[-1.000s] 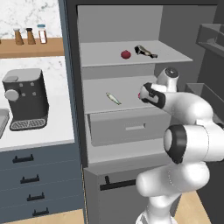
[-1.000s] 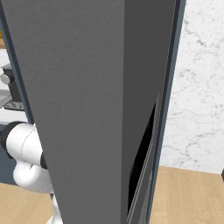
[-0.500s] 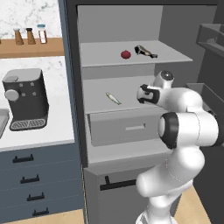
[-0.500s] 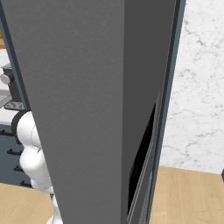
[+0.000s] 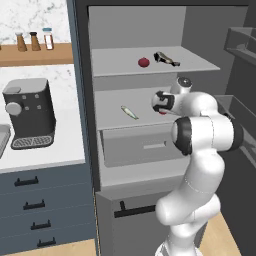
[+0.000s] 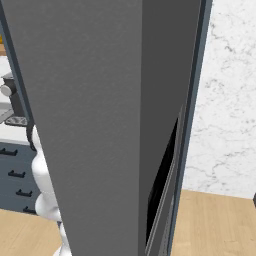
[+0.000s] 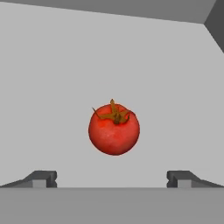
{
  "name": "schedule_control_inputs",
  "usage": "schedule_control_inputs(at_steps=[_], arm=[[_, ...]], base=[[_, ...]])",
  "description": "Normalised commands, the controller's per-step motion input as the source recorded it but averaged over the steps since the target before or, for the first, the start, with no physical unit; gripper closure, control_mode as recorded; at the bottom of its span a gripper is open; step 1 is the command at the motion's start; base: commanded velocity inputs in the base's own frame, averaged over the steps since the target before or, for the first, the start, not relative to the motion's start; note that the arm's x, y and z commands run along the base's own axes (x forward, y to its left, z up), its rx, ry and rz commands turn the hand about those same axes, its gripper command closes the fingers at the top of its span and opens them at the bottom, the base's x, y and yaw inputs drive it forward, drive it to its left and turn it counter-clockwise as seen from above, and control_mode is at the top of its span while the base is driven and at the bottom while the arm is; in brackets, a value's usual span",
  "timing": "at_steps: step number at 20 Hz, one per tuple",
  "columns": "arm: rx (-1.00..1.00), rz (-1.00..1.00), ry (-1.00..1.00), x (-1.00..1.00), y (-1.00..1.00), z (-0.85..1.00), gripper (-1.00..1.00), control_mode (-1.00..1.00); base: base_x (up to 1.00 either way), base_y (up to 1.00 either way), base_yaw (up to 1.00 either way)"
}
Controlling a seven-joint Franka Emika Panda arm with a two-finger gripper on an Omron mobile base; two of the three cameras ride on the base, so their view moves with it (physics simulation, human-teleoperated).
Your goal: Place one tomato and one fish in each tupperware on the nearby counter, to pack two identical lunches.
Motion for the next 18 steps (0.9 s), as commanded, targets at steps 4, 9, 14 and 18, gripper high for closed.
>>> schedule_control_inputs(at_steps=[4, 9, 14, 18], arm=[[0.0, 0.0, 0.0, 0.02, -0.01, -0.19, -1.0, -1.0], [0.0, 0.0, 0.0, 0.19, 0.0, -0.06, -1.0, -1.0], [0.0, 0.0, 0.0, 0.16, 0.0, -0.06, -1.0, -1.0], [0.0, 0.0, 0.02, 0.08, 0.0, -0.01, -1.0, -1.0]], base=[[0.0, 0.0, 0.0], [0.0, 0.0, 0.0], [0.0, 0.0, 0.0], [0.0, 0.0, 0.0]])
